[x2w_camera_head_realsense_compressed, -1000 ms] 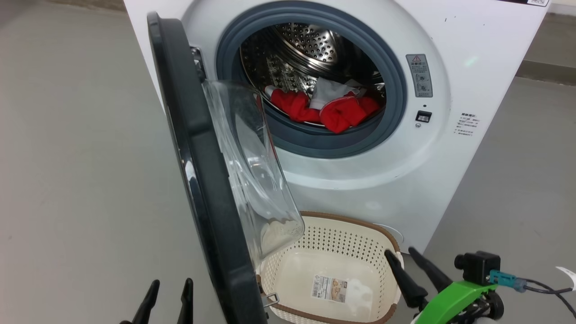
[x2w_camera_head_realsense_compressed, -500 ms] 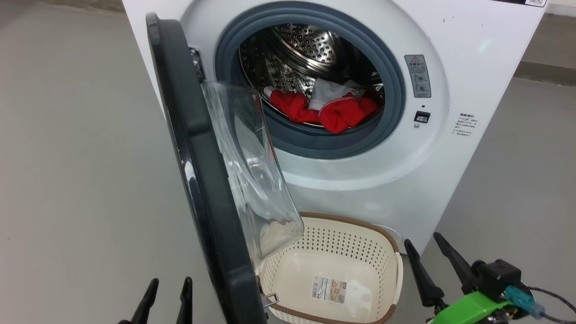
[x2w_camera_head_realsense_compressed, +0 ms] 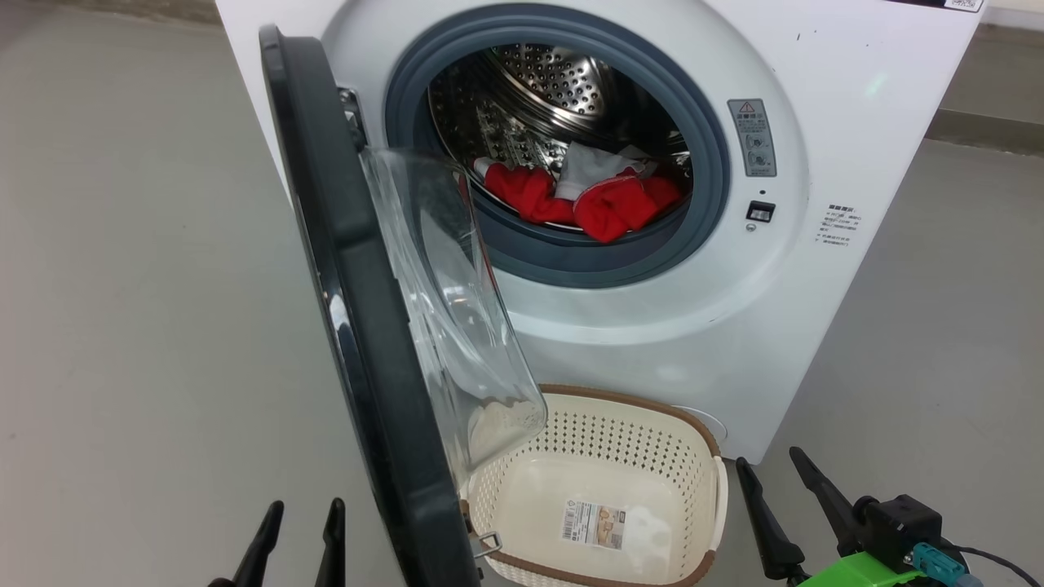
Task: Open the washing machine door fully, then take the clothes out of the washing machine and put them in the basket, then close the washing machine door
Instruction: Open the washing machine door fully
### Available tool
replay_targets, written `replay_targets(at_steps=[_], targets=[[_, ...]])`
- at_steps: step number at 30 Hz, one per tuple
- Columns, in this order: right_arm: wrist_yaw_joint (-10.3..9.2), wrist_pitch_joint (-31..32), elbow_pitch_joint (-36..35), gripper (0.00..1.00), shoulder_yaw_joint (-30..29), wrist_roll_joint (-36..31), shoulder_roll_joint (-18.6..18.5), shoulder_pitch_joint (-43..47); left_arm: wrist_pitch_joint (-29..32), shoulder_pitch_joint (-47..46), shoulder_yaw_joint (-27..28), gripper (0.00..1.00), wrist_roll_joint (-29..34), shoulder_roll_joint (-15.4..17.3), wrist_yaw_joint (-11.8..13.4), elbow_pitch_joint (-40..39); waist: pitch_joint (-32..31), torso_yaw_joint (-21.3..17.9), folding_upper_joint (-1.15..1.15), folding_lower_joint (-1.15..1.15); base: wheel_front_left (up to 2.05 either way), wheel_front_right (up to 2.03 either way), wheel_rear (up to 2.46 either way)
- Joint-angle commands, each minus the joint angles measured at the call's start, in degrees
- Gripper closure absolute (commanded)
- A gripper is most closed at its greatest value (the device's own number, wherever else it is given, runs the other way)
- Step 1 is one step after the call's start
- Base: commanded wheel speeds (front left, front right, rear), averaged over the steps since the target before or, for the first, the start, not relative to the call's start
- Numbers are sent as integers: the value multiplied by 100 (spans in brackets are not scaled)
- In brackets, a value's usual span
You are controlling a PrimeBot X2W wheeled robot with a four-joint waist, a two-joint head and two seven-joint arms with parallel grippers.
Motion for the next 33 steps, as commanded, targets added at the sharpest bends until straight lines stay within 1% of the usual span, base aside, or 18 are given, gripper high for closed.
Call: replay_targets(at_steps=[1,4,5,6,7,8,11,14,17,20,22,23,26,29,31,33], targets=[[37,-60,-111,0,141,-57,-45,-127,-70,-152,188,0,57,32,5,-173,8,2,0,0,0,0,0],[37,-60,-118,0,134,-81,-42,-140,-70,-160,181,0,59,32,15,-181,22,7,0,0,0,0,0],[37,-60,-118,0,125,-87,-41,-148,-70,-163,180,44,57,32,17,-182,25,8,0,0,0,0,0],[37,-60,-118,0,118,-95,-40,-157,-70,-164,181,64,56,32,18,-181,26,8,0,0,0,0,0],[37,-60,-122,0,112,-108,-39,-167,-70,-165,185,80,57,32,19,-181,28,7,0,0,0,0,0],[37,-60,-128,0,107,-122,-39,-178,-70,-168,192,100,60,32,20,-183,29,6,0,0,0,0,0],[37,-60,-144,0,88,-144,-35,-199,-70,-211,314,100,-1,32,60,-300,21,3,0,0,0,0,0],[37,-60,-168,0,74,-162,-31,-204,-70,-289,541,100,-120,32,121,-686,15,4,0,0,0,0,0],[37,-60,-196,0,71,-175,-28,-197,-70,-404,754,100,-259,32,199,-1349,18,10,0,0,0,0,0],[37,-60,-215,0,65,-181,-26,-188,-70,-483,736,100,-316,32,256,-2180,32,16,0,0,0,0,0],[37,-60,-226,0,58,-184,-26,-188,-70,-492,547,100,-278,32,244,-2716,43,17,0,0,0,0,0],[37,-60,-232,0,66,-192,-33,-203,-70,-465,258,100,-161,32,215,-3159,65,9,0,0,0,0,0],[37,-60,-227,0,87,-191,-46,-244,-70,-369,-265,100,17,32,192,-3516,96,-3,0,0,0,0,0],[37,-60,-218,0,112,-185,-51,-294,-70,-238,-872,100,233,32,106,-3514,129,-21,0,0,0,0,0],[37,-60,-215,0,131,-187,-53,-331,-70,-112,-1236,100,125,32,75,-3330,154,-30,0,0,0,0,0],[37,-60,-211,0,160,-186,-53,-369,-70,29,-1500,100,80,32,33,-2982,173,-57,0,0,0,0,0]])
